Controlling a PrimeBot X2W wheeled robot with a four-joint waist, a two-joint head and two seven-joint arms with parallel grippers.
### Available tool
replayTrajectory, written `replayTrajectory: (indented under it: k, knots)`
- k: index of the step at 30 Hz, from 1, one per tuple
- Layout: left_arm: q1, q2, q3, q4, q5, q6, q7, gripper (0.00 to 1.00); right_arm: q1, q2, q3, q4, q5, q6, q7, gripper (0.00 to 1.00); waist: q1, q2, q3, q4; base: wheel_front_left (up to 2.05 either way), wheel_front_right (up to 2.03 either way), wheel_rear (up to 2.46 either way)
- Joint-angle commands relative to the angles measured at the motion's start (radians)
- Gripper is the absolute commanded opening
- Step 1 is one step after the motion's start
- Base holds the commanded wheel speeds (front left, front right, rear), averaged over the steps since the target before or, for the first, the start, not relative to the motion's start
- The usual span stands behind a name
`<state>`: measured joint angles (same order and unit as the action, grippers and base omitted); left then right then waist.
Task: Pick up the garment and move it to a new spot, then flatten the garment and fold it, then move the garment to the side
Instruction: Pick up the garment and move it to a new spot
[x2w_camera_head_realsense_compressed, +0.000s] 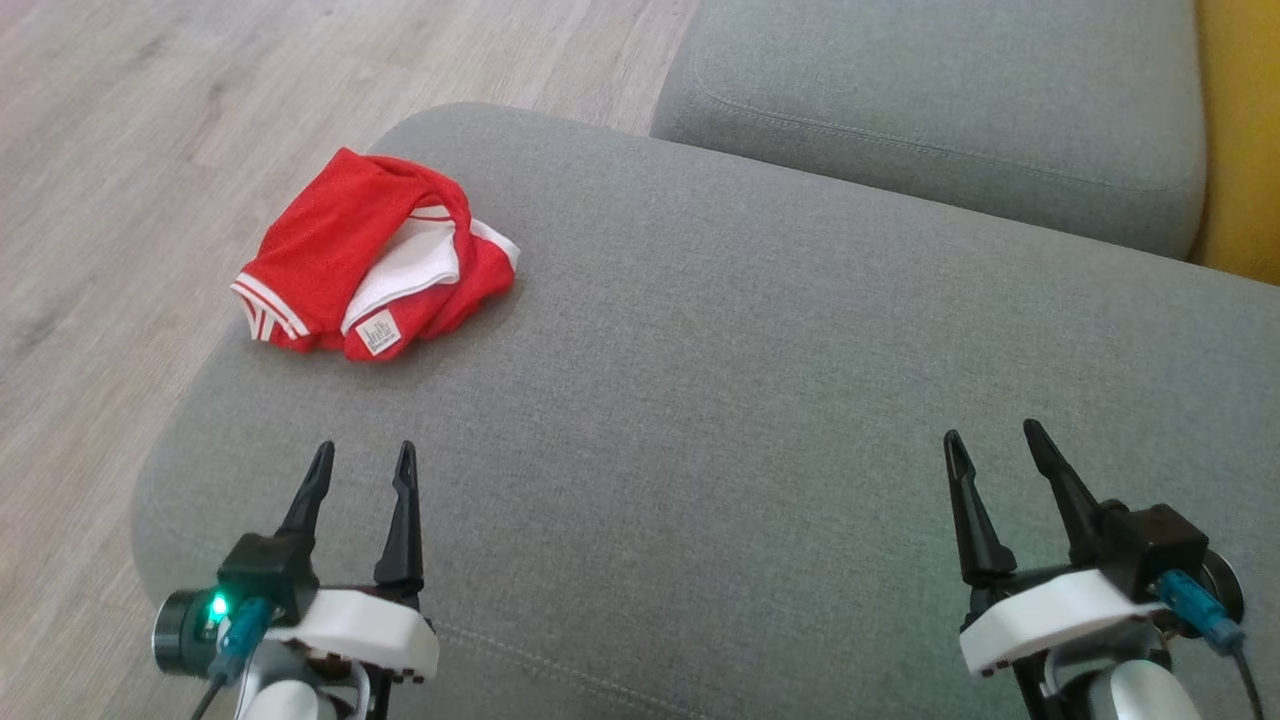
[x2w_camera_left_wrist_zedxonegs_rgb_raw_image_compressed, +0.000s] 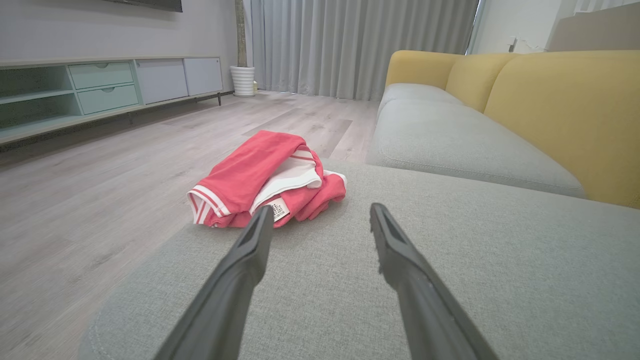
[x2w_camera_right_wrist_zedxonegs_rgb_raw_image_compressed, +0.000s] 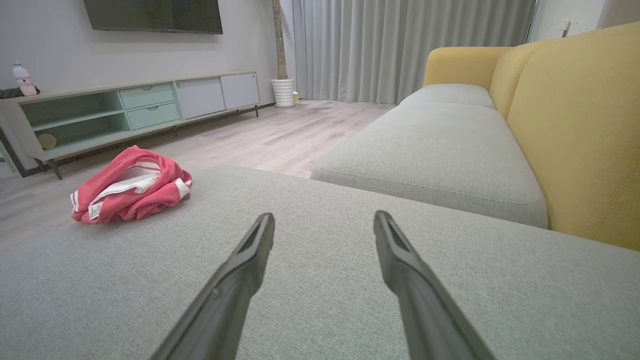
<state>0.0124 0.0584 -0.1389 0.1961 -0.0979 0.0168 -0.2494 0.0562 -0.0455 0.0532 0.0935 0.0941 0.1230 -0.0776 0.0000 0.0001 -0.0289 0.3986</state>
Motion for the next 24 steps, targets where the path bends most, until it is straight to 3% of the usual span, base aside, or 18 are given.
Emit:
replayTrajectory:
  k: [1,8,15,24]
  knots:
    - [-0.043,-0.002,0.038,-0.038,0.011,0.002,-0.012,1.00,-0.034,-0.005,0.023,-0.039,-0.008,0.008,0.001,1.00,0.0000,-0.0001,0.001,0.000,0.00,0.00,0.00]
    - [-0.077,-0.004,0.054,-0.042,0.004,0.004,-0.012,1.00,-0.049,-0.005,0.027,-0.064,-0.016,0.008,0.020,1.00,0.0000,-0.0001,0.054,-0.012,0.00,0.00,0.00]
    - [-0.221,-0.006,0.091,-0.035,-0.027,0.003,-0.012,1.00,-0.113,-0.045,0.028,-0.138,-0.034,0.008,0.072,1.00,0.0000,-0.0001,0.225,-0.053,0.00,0.00,0.00]
    - [-0.492,-0.001,0.168,0.097,-0.041,-0.030,-0.012,1.00,-0.200,-0.103,0.013,-0.220,-0.041,0.008,0.118,1.00,0.0000,-0.0001,0.428,-0.106,0.00,0.00,0.00]
